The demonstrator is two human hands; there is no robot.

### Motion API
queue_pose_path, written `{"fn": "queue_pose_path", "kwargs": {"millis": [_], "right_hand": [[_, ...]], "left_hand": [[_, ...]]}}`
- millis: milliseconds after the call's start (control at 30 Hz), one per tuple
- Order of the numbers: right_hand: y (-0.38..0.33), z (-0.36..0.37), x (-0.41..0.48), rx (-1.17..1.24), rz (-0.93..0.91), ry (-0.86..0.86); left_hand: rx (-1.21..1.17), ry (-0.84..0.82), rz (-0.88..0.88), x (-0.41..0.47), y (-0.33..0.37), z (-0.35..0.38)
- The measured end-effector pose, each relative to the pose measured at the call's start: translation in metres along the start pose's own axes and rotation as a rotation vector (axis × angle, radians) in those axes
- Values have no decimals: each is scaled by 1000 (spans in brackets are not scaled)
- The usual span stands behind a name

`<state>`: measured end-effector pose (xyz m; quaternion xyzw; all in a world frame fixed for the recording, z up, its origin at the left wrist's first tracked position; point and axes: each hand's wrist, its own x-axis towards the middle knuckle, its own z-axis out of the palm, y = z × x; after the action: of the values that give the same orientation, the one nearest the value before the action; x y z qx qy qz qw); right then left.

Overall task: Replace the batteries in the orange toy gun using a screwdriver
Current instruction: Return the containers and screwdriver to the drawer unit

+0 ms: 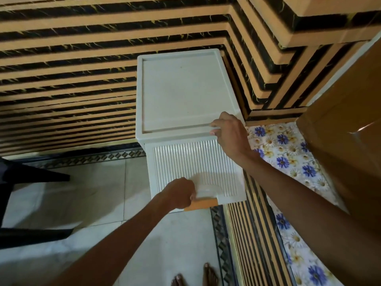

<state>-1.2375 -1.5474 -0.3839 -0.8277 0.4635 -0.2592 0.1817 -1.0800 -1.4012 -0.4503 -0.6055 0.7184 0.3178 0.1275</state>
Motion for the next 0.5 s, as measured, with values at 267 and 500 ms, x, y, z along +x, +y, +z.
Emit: {"fn": "queue_pose_path", "kwargs": {"millis": [267, 500], "right_hand": [[4, 17, -16, -124, -24, 205], [12, 21, -15, -99, -63, 257]], "left_hand": [[164, 85, -117, 77, -30, 7], [209, 174, -170, 108, -44, 4]]}}
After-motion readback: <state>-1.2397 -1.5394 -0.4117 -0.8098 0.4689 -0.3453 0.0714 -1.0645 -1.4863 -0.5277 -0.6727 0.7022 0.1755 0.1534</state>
